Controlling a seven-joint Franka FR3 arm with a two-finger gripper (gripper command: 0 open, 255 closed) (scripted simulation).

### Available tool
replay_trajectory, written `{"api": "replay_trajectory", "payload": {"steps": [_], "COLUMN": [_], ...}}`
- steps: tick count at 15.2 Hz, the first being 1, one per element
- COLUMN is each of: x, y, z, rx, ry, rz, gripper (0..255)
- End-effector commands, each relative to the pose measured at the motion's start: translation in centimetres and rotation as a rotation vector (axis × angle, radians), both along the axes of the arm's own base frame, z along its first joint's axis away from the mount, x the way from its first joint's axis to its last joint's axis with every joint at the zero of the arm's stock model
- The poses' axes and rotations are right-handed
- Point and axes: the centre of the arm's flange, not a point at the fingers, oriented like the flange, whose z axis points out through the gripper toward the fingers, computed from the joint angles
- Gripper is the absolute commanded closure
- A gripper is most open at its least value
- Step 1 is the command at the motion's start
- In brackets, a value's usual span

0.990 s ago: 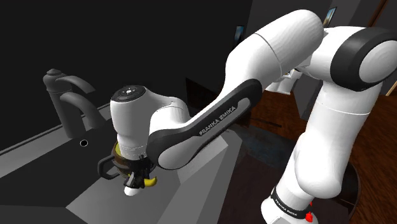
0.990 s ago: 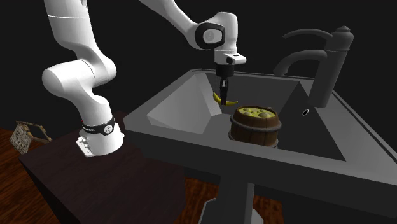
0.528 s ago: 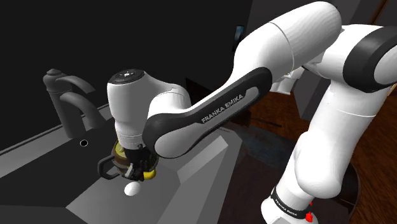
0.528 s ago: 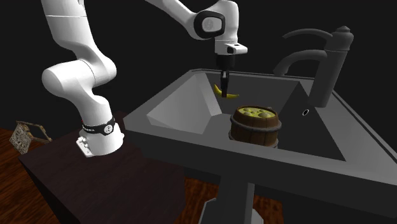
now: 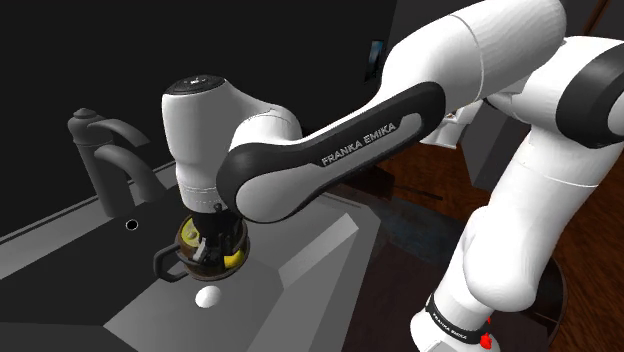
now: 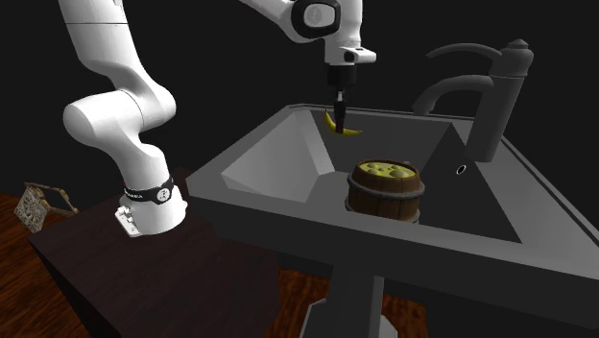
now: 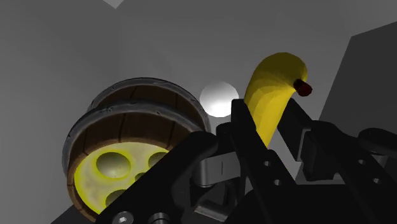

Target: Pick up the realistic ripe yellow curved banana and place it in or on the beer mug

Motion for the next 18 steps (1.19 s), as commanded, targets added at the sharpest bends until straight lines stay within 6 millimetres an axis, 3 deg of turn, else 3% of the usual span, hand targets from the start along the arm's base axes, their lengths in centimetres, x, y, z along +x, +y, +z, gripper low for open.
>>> {"api": "replay_trajectory", "payload": {"steps": [1, 5, 18], "x": [0.0, 0.0, 16.0], "y": [0.1, 0.1, -6.1], "z": [1.0, 3.0, 2.6], "rx": [0.000, 0.000, 0.000], "ry": [0.000, 0.000, 0.000], "rz": [0.000, 0.000, 0.000], "gripper": [255, 255, 255]}}
